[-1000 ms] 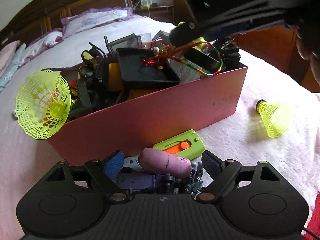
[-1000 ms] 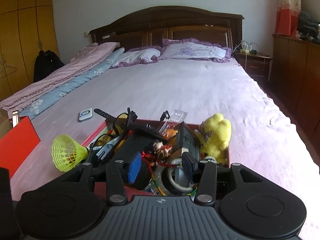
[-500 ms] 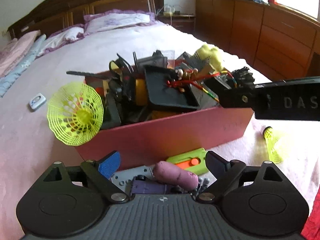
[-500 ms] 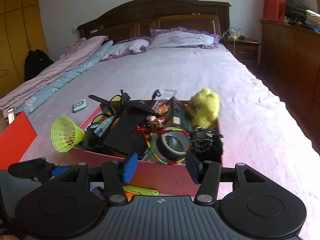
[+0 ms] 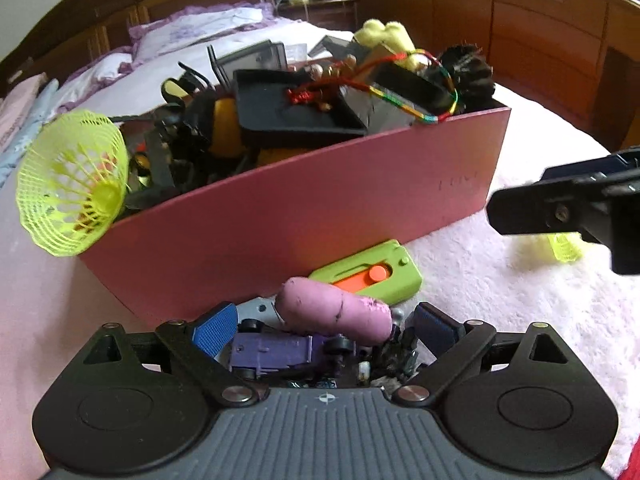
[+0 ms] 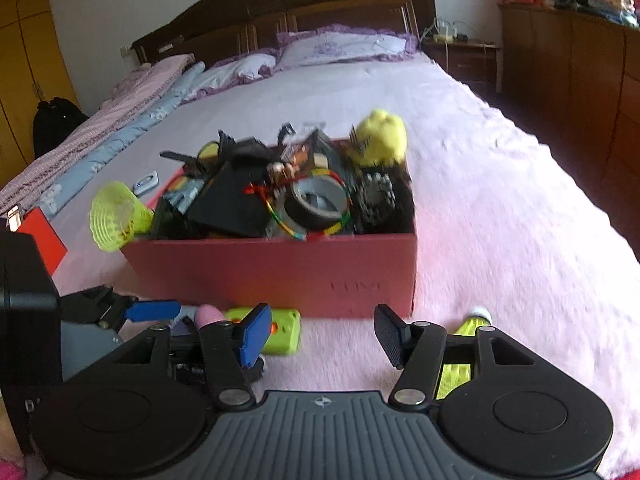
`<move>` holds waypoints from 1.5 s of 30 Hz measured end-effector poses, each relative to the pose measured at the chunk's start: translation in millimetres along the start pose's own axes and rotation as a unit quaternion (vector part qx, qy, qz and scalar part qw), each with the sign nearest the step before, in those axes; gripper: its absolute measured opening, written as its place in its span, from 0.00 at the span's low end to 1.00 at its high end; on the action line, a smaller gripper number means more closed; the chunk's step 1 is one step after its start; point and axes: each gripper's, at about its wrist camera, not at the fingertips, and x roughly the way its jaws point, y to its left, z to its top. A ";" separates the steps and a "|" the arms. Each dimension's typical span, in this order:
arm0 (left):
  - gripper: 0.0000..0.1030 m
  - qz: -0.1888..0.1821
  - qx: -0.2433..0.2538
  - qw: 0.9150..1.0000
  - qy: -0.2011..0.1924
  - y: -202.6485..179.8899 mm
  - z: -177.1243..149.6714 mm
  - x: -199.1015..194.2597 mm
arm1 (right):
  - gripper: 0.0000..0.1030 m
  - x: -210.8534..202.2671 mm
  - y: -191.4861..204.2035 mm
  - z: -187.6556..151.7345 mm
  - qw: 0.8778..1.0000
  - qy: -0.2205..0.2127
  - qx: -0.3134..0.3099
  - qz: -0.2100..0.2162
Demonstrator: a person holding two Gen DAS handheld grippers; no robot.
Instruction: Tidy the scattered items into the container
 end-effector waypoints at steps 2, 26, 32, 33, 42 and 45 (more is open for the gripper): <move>0.94 -0.004 0.001 1.000 -0.008 -0.2 -3.2 2.4 | 0.58 1.7 -1.9 -6.6 1.000 0.007 0.004 -0.001; 0.59 -0.024 -0.024 0.995 -0.096 2.2 13.6 -62.7 | 0.59 10.5 -6.8 -38.1 0.999 0.043 0.024 0.008; 0.59 -0.010 -0.014 0.990 -0.139 15.3 65.8 -72.5 | 0.59 9.8 -3.0 -38.7 0.999 0.044 0.020 0.013; 0.59 -0.002 -0.008 0.990 -0.142 18.1 76.3 -69.6 | 0.59 9.3 -2.8 -38.4 0.999 0.044 0.020 0.013; 0.60 0.010 -0.039 0.996 -0.082 41.8 116.4 -23.2 | 0.60 2.5 -3.6 -37.4 0.999 0.040 0.023 0.010; 0.78 0.008 -0.064 0.994 -0.087 44.9 106.0 -32.0 | 0.62 1.5 -3.8 -36.8 0.999 0.039 0.021 0.010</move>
